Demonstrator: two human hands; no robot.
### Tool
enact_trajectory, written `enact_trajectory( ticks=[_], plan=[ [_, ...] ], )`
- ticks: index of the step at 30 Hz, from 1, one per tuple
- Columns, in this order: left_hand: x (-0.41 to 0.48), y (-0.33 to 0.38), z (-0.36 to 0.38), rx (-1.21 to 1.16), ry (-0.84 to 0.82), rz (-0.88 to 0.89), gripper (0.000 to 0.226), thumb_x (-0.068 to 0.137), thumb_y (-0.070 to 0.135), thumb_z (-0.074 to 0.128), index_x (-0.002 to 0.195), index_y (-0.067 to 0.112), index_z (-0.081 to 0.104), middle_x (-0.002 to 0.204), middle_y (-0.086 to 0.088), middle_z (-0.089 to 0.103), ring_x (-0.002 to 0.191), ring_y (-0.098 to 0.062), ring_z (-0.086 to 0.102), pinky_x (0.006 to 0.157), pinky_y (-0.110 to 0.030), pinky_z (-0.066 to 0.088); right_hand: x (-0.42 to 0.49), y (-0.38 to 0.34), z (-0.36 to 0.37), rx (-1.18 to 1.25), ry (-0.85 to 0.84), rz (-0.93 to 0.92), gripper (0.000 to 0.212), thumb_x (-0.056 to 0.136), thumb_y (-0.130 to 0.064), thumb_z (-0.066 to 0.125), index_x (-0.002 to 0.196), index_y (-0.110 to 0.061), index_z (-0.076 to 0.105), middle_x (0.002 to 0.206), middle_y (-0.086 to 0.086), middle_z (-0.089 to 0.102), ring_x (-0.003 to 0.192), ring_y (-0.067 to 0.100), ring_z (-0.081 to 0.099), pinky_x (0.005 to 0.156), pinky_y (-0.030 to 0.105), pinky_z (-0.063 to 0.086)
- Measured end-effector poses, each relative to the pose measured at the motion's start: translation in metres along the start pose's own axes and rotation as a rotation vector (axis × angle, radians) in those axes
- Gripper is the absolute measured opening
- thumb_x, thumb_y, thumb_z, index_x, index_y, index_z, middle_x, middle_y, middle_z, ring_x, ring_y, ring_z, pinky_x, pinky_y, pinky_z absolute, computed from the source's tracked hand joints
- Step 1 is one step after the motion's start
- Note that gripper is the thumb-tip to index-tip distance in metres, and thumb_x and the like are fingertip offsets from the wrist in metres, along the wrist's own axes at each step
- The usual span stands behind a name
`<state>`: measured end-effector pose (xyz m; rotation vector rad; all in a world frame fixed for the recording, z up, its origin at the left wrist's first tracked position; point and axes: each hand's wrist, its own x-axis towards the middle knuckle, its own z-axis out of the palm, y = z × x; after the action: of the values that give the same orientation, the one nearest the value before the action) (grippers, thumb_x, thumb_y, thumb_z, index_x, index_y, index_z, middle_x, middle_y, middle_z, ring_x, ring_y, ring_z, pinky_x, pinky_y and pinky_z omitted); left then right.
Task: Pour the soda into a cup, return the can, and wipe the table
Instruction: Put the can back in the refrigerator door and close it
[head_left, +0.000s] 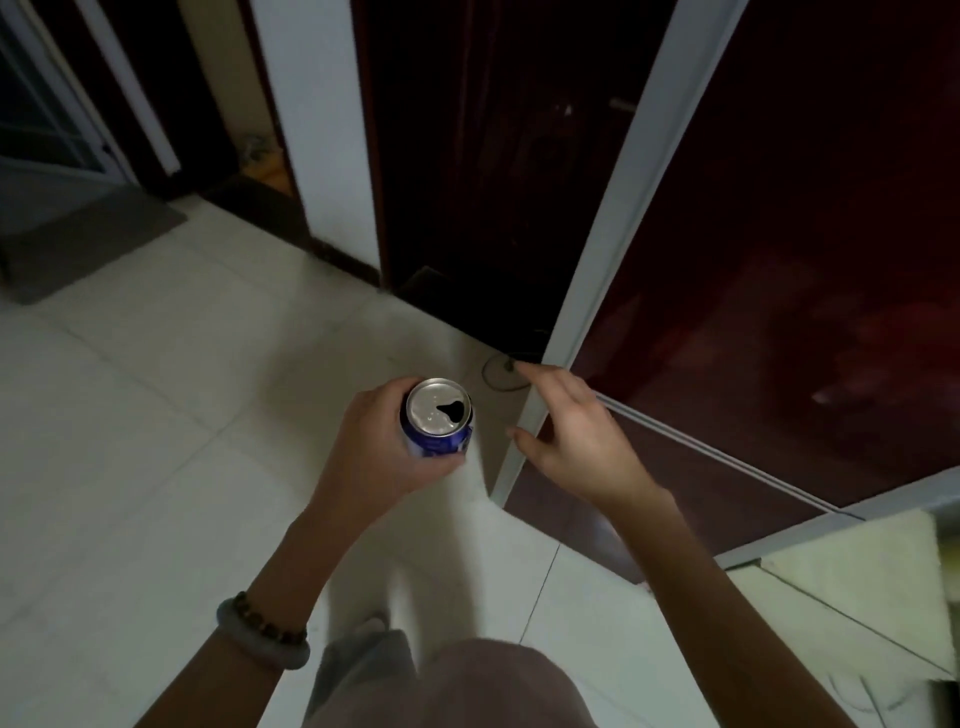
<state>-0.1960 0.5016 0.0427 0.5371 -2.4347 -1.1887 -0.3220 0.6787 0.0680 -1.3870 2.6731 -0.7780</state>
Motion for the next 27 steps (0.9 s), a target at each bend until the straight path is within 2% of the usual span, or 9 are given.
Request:
enact_trajectory(
  ticks=[3,6,9,12,15,18,22,27],
  plan=[
    [0.039,0.004,-0.006,-0.003,-0.015,0.058,0.067,0.050,0.032,0.089,0.107,0.035,0.054,0.099,0.028,0.054,0.100,0.000,0.048,0.085,-0.022,0.043,0.026,0.010,-0.011,-0.077,0.088,-0.007,0.067,0.078,-0.021,0.071,0.137,-0.009,0.041,0.131,0.008,0.051,0.121,0.024,0.046,0.101,0.034,0.040],
    [0.079,0.006,-0.013,-0.018,-0.069,0.136,0.068,0.050,0.030,0.089,0.107,0.036,0.052,0.098,0.031,0.048,0.101,0.001,0.043,0.081,-0.010,0.033,0.055,0.017,-0.024,-0.188,0.176,0.004,0.067,0.075,-0.016,0.073,0.135,-0.007,0.045,0.127,0.011,0.053,0.118,0.027,0.049,0.098,0.035,0.044],
    [0.120,0.003,-0.020,-0.035,-0.139,0.207,0.070,0.047,0.030,0.090,0.106,0.036,0.052,0.098,0.031,0.049,0.101,-0.003,0.045,0.082,-0.013,0.033,0.086,0.024,-0.040,-0.314,0.228,0.021,0.066,0.074,-0.014,0.074,0.133,-0.003,0.047,0.123,0.015,0.055,0.114,0.032,0.053,0.092,0.039,0.049],
    [0.155,0.002,-0.028,-0.037,-0.208,0.272,0.072,0.047,0.028,0.091,0.111,0.027,0.055,0.097,0.028,0.051,0.099,-0.002,0.046,0.079,-0.008,0.033,0.119,0.029,-0.055,-0.498,0.262,0.014,0.066,0.069,-0.012,0.078,0.128,0.001,0.050,0.118,0.020,0.057,0.106,0.037,0.057,0.088,0.042,0.051],
    [0.185,0.003,-0.038,-0.027,-0.259,0.334,0.075,0.049,0.026,0.091,0.115,0.023,0.056,0.096,0.028,0.047,0.102,-0.009,0.048,0.082,-0.020,0.037,0.150,0.030,-0.068,-0.653,0.272,0.021,0.066,0.066,-0.012,0.080,0.124,0.002,0.052,0.116,0.023,0.058,0.104,0.039,0.058,0.086,0.044,0.051],
    [0.209,0.002,-0.046,-0.046,-0.313,0.372,0.074,0.051,0.025,0.090,0.116,0.026,0.054,0.098,0.032,0.041,0.104,-0.008,0.045,0.083,-0.019,0.033,0.173,0.031,-0.074,-0.776,0.276,0.011,0.057,0.069,-0.010,0.074,0.121,0.003,0.055,0.116,0.024,0.059,0.110,0.040,0.056,0.091,0.046,0.048],
    [0.240,0.001,-0.051,-0.063,-0.370,0.410,0.074,0.052,0.028,0.089,0.116,0.029,0.053,0.099,0.031,0.042,0.106,-0.006,0.045,0.081,-0.016,0.033,0.194,0.040,-0.078,-0.953,0.303,-0.037,0.041,0.072,-0.008,0.063,0.113,0.000,0.061,0.108,0.021,0.062,0.107,0.038,0.058,0.098,0.048,0.042],
    [0.263,0.007,-0.047,-0.095,-0.402,0.451,0.072,0.052,0.028,0.090,0.114,0.028,0.054,0.098,0.028,0.045,0.103,-0.006,0.049,0.081,-0.016,0.037,0.209,0.051,-0.088,-1.201,0.196,0.034,0.034,0.062,-0.010,0.073,0.096,-0.004,0.069,0.096,0.015,0.065,0.100,0.033,0.061,0.104,0.055,0.032]
  ],
)
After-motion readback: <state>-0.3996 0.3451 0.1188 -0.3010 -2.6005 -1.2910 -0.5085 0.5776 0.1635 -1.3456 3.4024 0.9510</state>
